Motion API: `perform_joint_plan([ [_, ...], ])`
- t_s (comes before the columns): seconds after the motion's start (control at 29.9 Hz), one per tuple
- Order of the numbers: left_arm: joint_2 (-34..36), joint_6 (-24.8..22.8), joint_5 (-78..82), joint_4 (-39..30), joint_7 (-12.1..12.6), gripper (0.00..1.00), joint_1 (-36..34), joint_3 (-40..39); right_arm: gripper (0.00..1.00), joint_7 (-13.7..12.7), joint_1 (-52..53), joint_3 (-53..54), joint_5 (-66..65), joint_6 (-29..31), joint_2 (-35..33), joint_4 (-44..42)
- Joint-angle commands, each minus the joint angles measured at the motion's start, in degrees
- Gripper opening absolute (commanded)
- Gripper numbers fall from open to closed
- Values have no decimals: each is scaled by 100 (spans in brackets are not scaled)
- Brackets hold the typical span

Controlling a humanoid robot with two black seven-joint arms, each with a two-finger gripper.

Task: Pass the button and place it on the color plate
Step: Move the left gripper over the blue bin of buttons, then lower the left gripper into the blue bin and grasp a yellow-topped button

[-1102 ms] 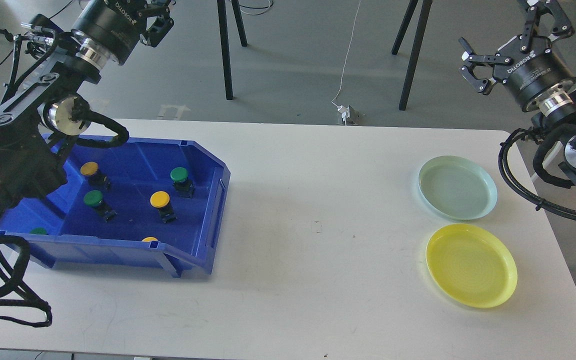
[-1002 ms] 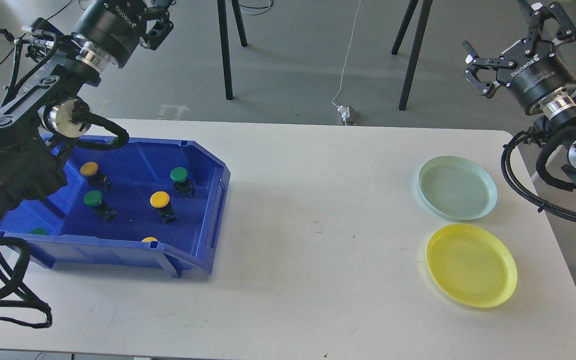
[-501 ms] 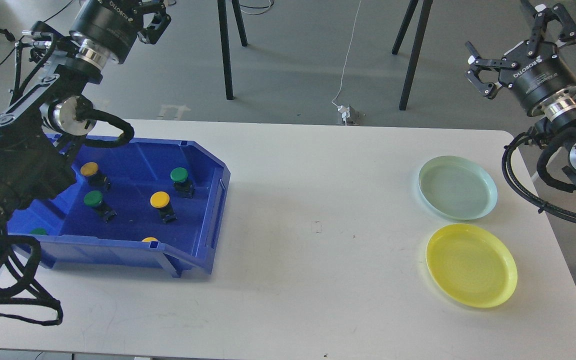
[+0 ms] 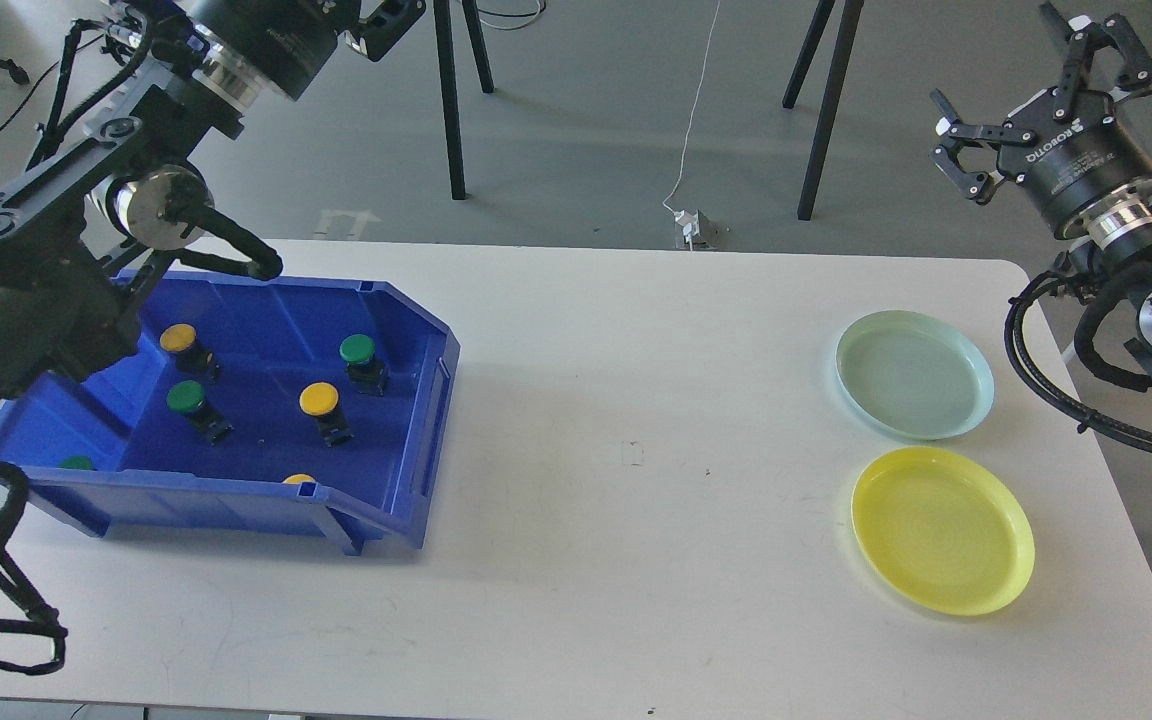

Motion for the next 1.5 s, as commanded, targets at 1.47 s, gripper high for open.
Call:
perform_joint_plan([
  [1.47, 1951, 3, 5932, -426, 2, 99, -1028, 5171, 99, 15, -561, 36, -9, 0, -461, 15],
])
